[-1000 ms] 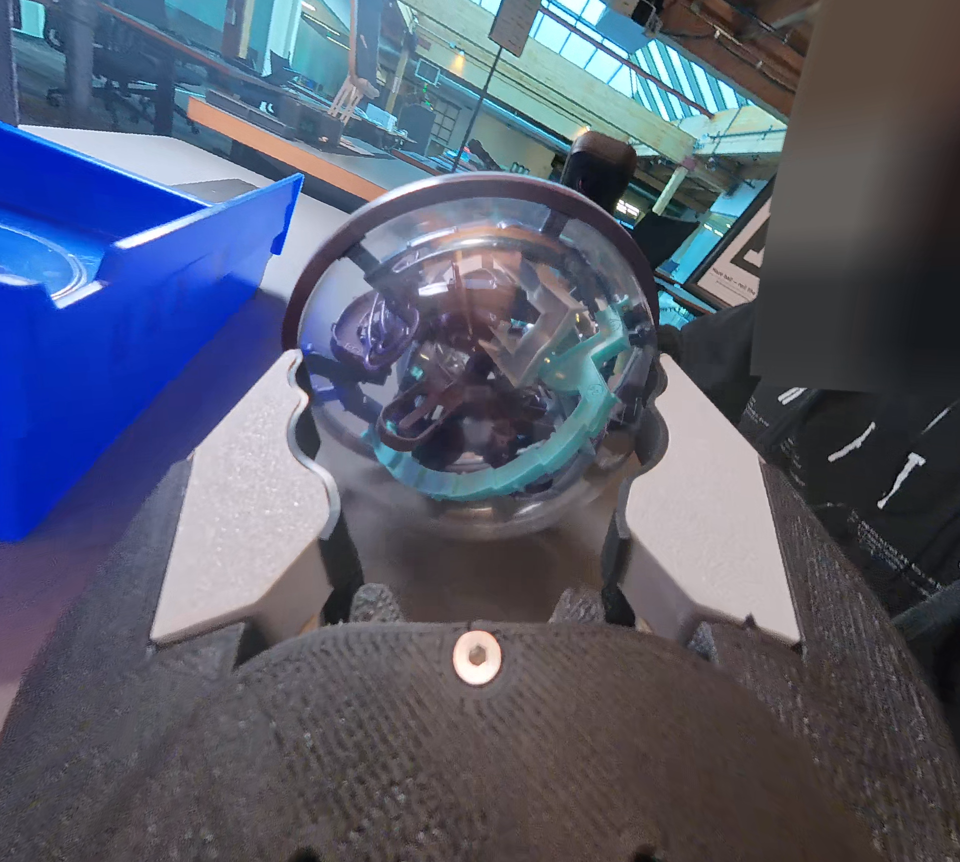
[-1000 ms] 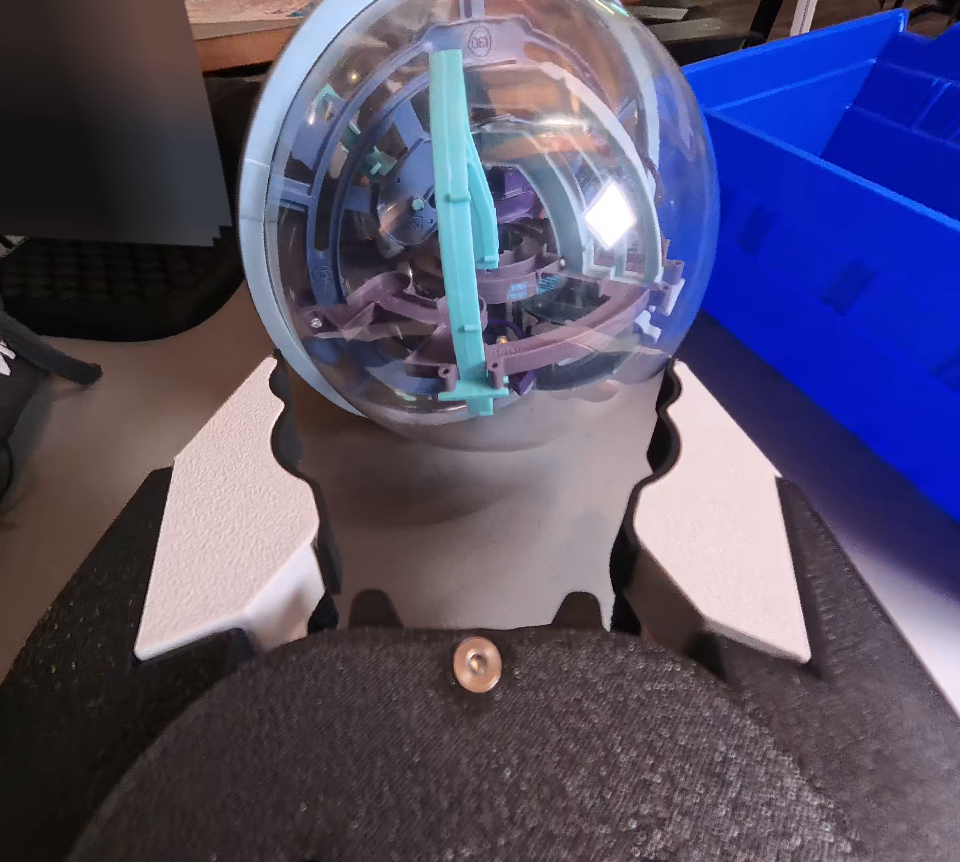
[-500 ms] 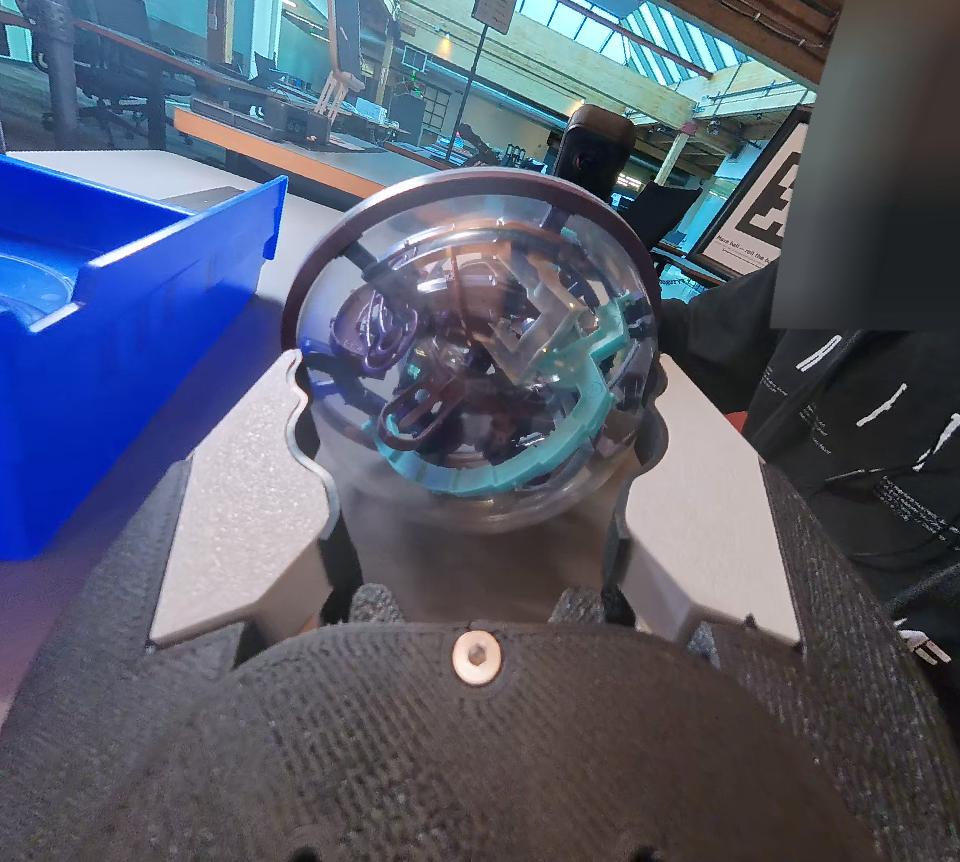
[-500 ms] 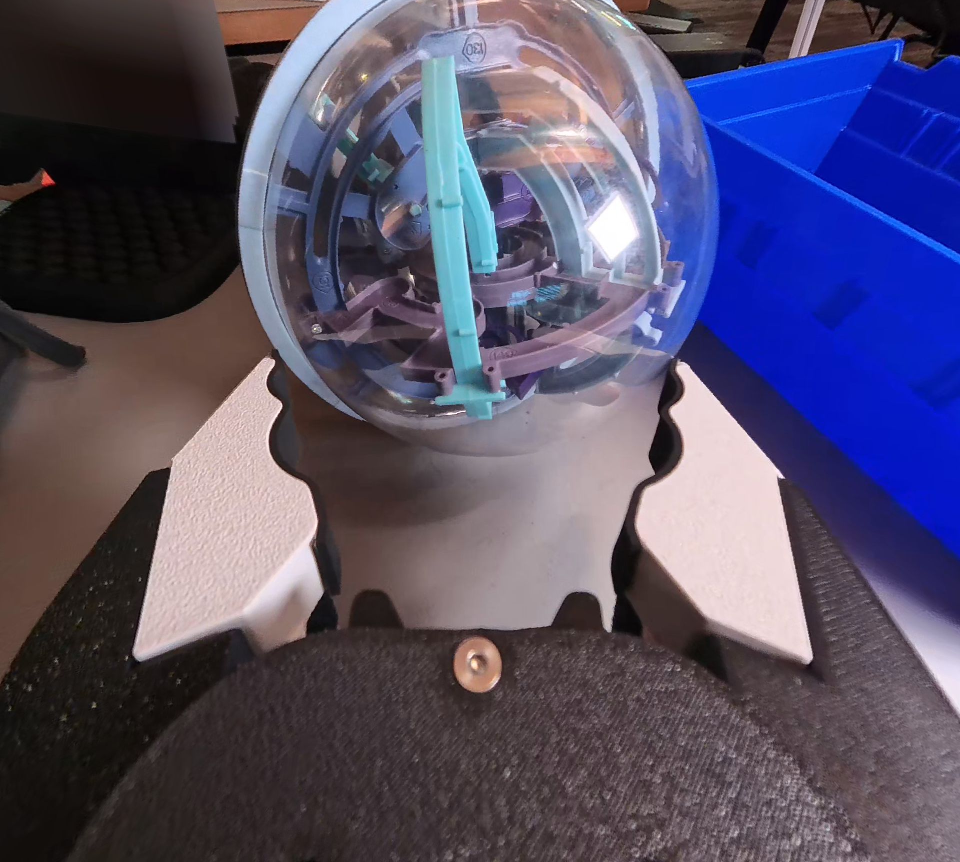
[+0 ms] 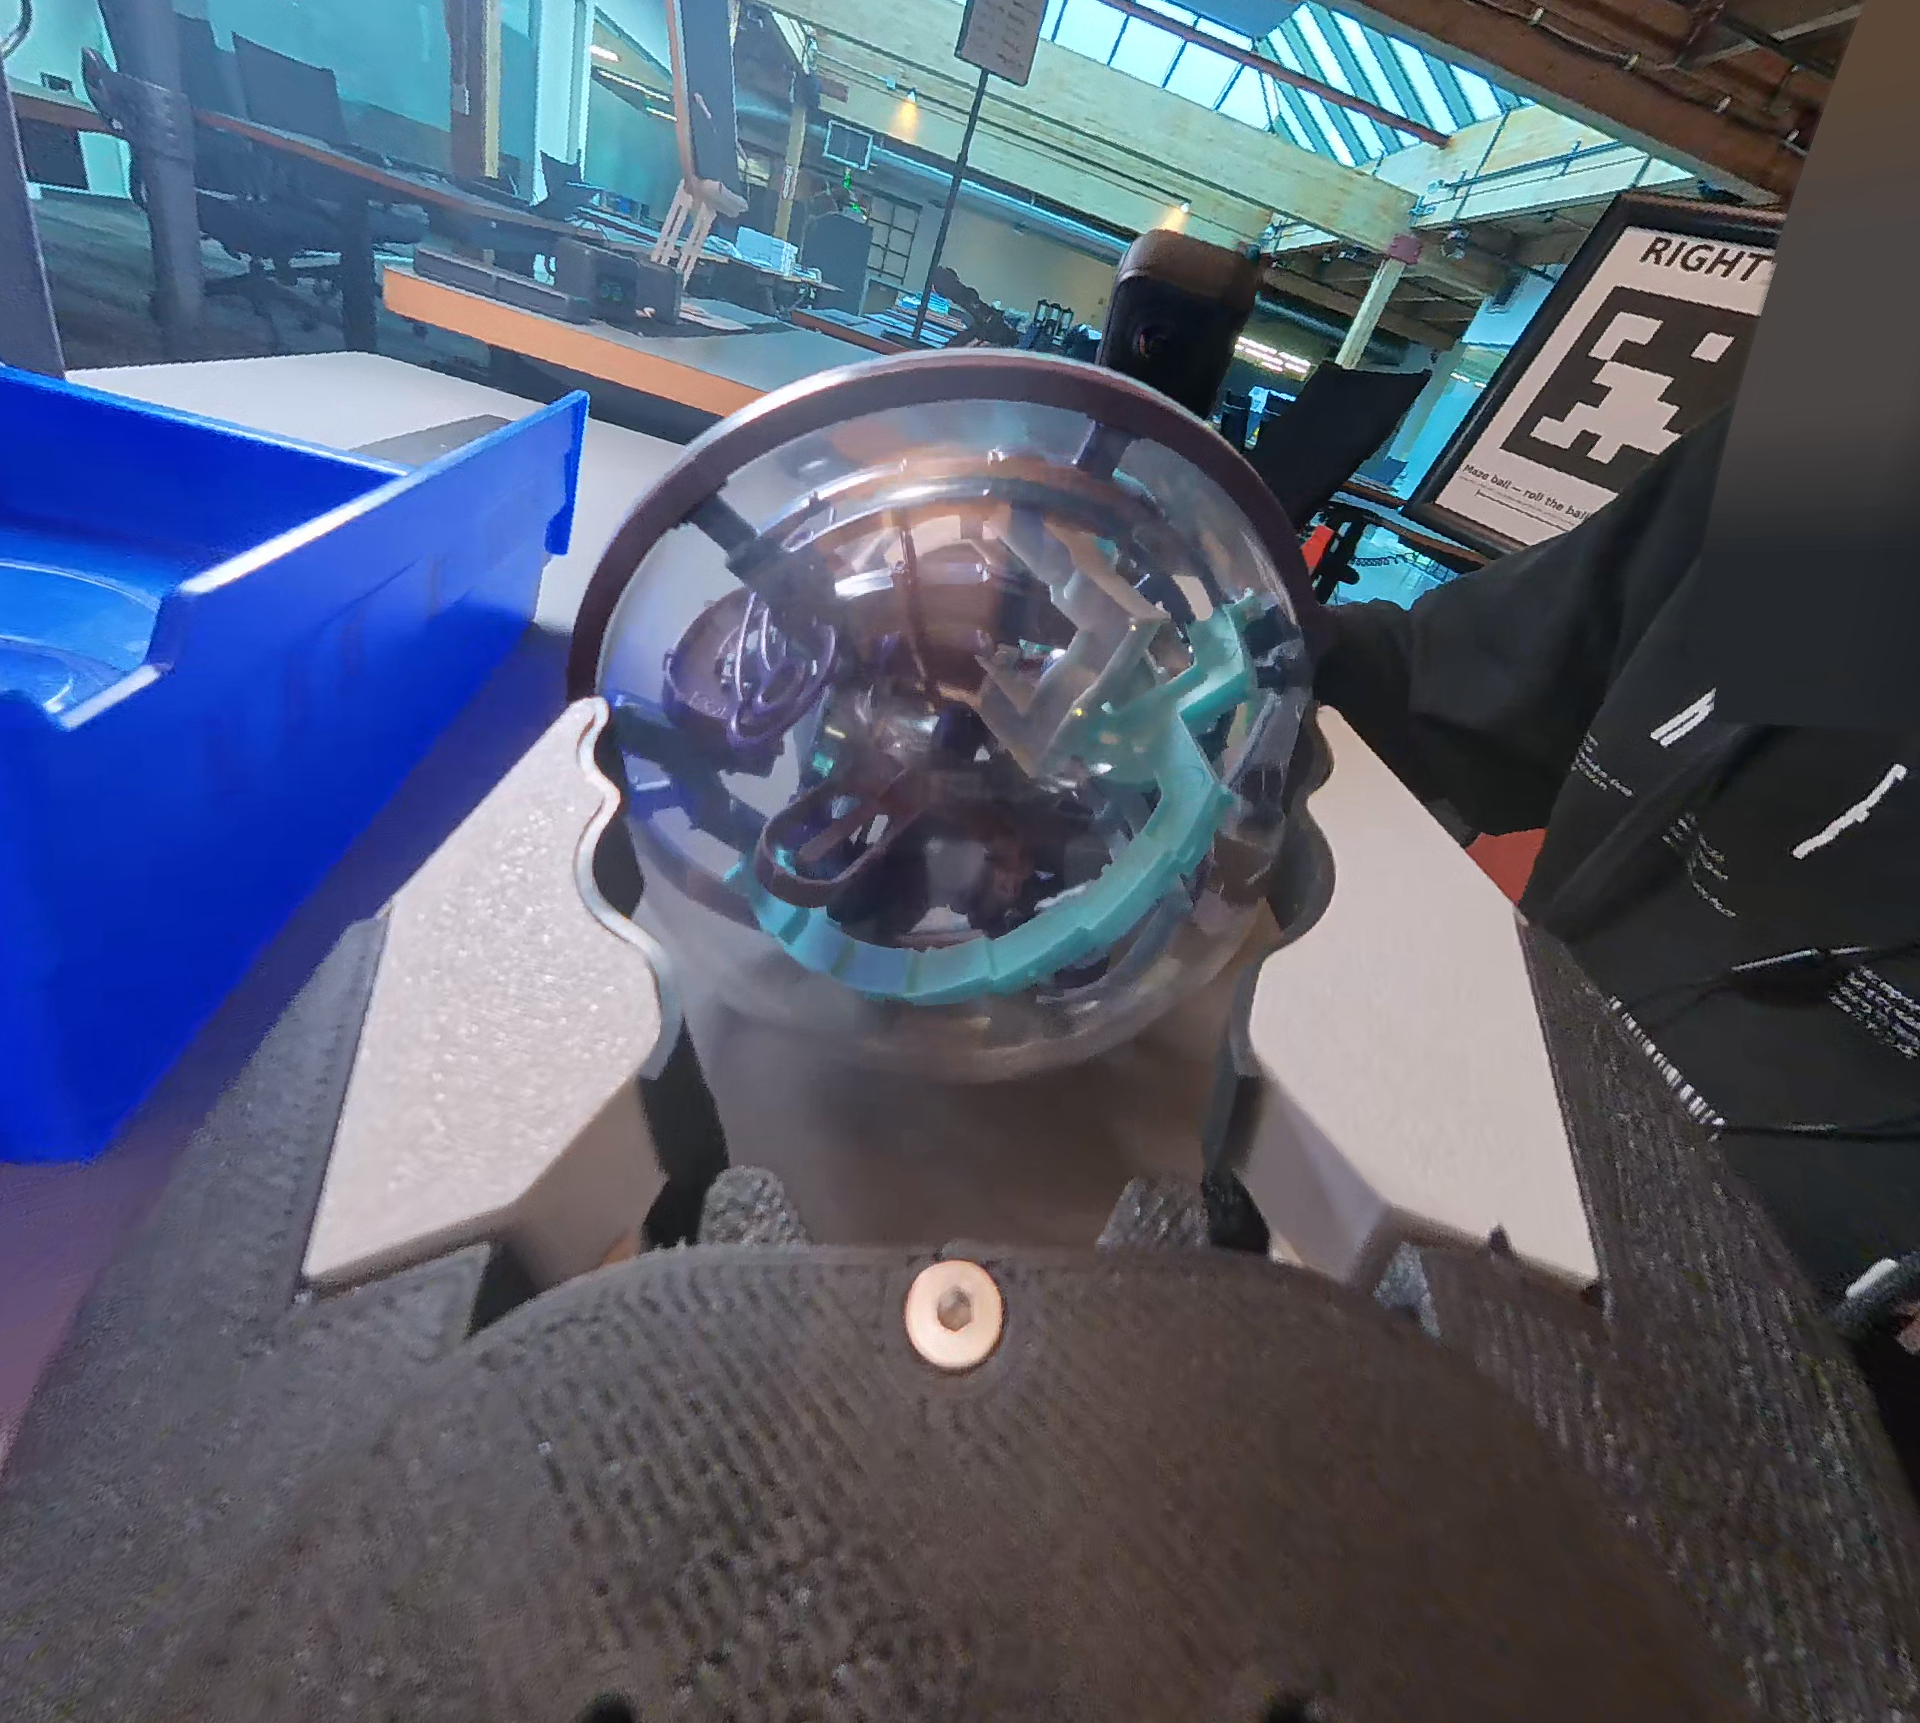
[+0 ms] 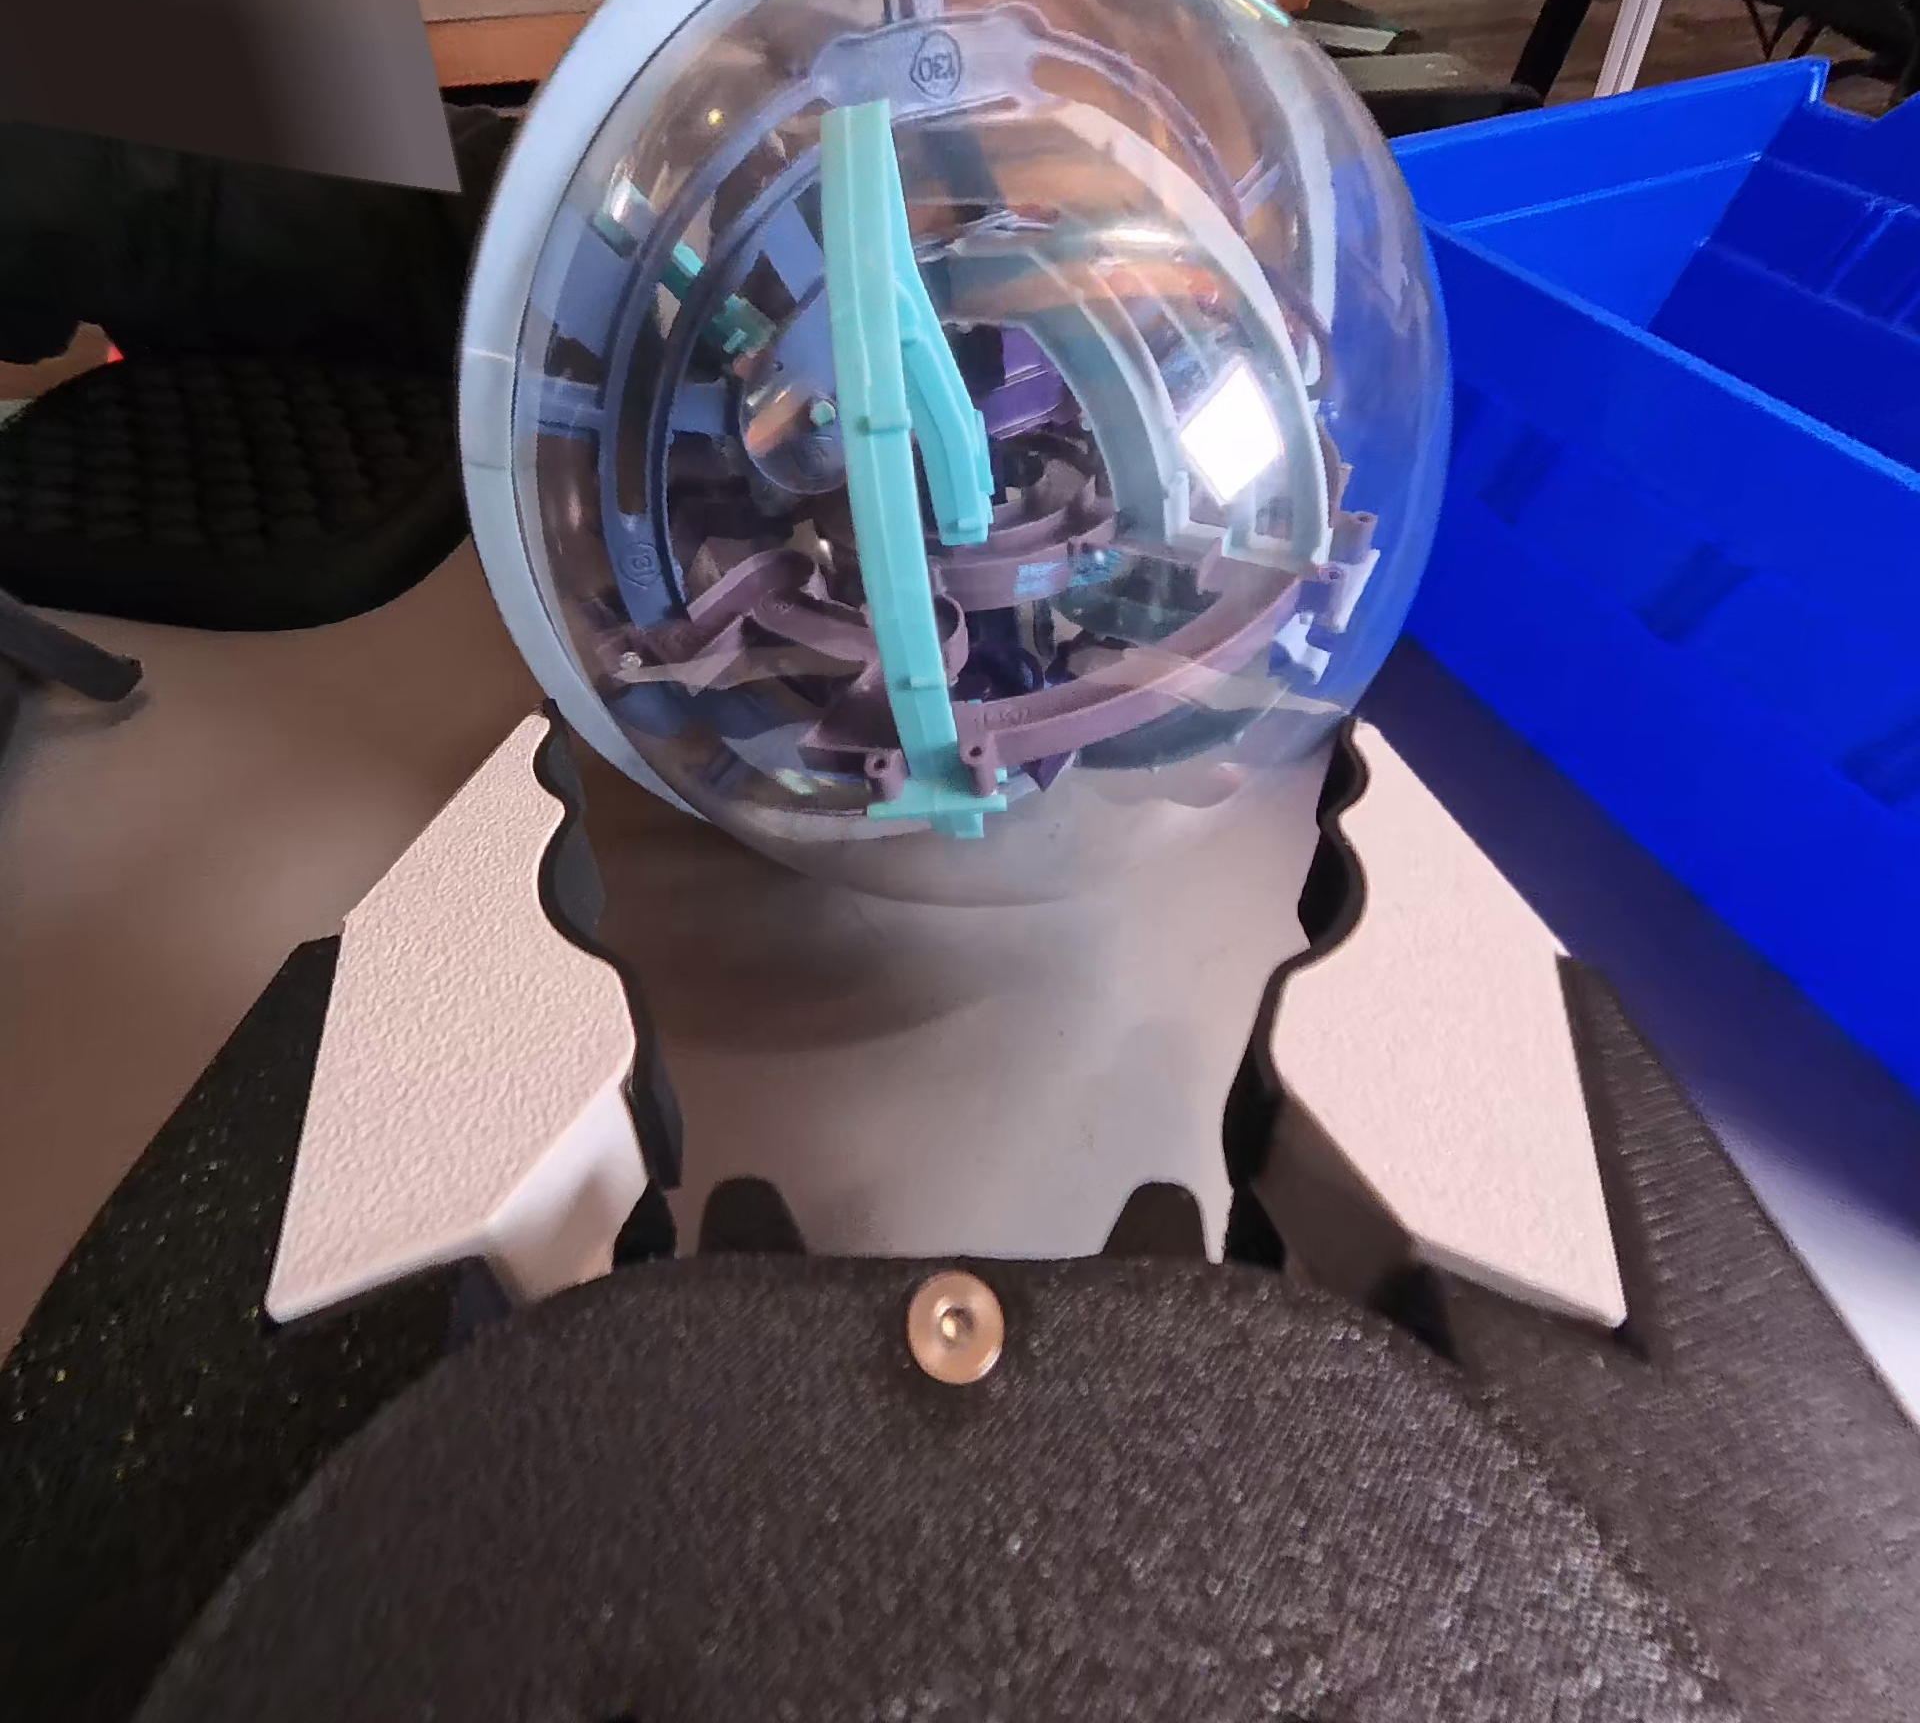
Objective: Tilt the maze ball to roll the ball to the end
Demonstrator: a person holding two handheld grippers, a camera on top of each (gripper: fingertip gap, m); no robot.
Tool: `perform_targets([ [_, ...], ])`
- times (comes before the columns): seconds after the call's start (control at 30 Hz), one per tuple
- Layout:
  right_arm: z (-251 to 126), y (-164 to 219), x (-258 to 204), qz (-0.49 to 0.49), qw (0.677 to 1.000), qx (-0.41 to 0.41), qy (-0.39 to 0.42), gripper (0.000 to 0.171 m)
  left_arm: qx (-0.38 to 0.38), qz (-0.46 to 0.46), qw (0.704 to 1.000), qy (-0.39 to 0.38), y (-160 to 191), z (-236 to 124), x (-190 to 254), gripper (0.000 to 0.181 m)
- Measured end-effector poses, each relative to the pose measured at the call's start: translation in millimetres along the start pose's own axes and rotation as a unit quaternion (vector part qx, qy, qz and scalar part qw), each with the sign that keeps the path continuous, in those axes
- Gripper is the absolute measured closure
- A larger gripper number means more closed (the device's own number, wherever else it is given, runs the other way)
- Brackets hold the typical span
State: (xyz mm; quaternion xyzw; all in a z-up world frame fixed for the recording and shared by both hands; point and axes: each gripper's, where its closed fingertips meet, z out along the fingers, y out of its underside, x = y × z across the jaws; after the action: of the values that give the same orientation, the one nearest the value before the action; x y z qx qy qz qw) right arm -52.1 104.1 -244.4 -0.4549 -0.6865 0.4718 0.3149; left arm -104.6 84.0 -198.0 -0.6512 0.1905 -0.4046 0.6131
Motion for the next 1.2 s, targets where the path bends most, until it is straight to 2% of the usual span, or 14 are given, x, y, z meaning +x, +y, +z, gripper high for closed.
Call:
perform_targets([
  [0.57, 1.4, 4.6, 0.9, 0.035, 0.999, 0.004, -0.017, 0.035, 0.019, -0.007, 1.000, -0.006, -3.9, 2.6, -1.6, 0.058],
  [0.8, 6.0, 17.5, -2.6, 0.047, 0.998, -0.020, -0.033, 0.035, 0.025, 0.029, 0.999, -0.018, -9.7, 9.2, 5.8, 0.061],
  [1.2, 7.9, 22.0, -2.2, 0.070, 0.997, -0.027, -0.037, 0.035, 0.028, 0.003, 0.999, -0.041, -13.6, 12.1, 2.2, 0.064],
])
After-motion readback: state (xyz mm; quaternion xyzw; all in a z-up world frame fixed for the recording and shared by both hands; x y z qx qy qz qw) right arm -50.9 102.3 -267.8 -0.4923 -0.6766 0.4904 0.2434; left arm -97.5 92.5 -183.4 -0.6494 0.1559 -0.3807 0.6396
